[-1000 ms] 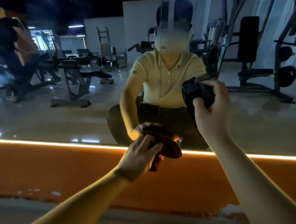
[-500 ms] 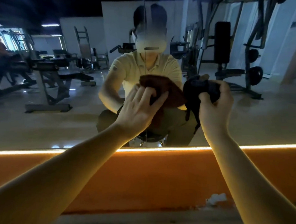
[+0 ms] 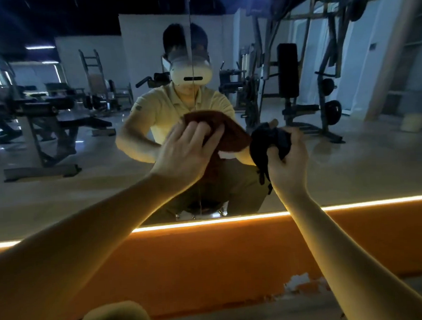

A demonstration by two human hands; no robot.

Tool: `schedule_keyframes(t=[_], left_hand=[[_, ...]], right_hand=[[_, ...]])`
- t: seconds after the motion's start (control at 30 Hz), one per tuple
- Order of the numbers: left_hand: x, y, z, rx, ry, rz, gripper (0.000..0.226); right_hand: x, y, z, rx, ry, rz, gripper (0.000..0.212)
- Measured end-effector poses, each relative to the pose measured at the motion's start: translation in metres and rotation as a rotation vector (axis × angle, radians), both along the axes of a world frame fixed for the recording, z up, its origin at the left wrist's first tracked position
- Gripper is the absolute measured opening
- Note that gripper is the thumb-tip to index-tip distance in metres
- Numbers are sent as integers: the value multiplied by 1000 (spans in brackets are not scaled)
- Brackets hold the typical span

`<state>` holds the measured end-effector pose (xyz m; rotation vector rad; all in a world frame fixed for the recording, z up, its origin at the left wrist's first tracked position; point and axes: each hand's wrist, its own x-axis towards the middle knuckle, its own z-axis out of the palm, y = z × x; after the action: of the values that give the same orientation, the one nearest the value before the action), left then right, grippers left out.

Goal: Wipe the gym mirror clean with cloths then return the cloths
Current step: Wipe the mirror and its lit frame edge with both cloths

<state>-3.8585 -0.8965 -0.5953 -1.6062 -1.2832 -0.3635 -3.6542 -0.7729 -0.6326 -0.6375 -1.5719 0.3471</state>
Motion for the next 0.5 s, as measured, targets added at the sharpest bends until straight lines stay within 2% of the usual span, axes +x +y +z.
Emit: schedule_keyframes(t=[0.13,0.27,0.37,0.5], left_hand=[[5,20,11,64,-68,-23,52],[14,33,-47,84,27,-78,52],[31,55,-100,-53,74,-110,61],[59,67,-178,-321,139,-44,58]], right_hand=[[6,-3,6,28,-151,-24,31],[29,7,20,121,-206,-123,29],[52,17,12,135,-155,-153,27],[80,30,-13,59,-182,-134,27]])
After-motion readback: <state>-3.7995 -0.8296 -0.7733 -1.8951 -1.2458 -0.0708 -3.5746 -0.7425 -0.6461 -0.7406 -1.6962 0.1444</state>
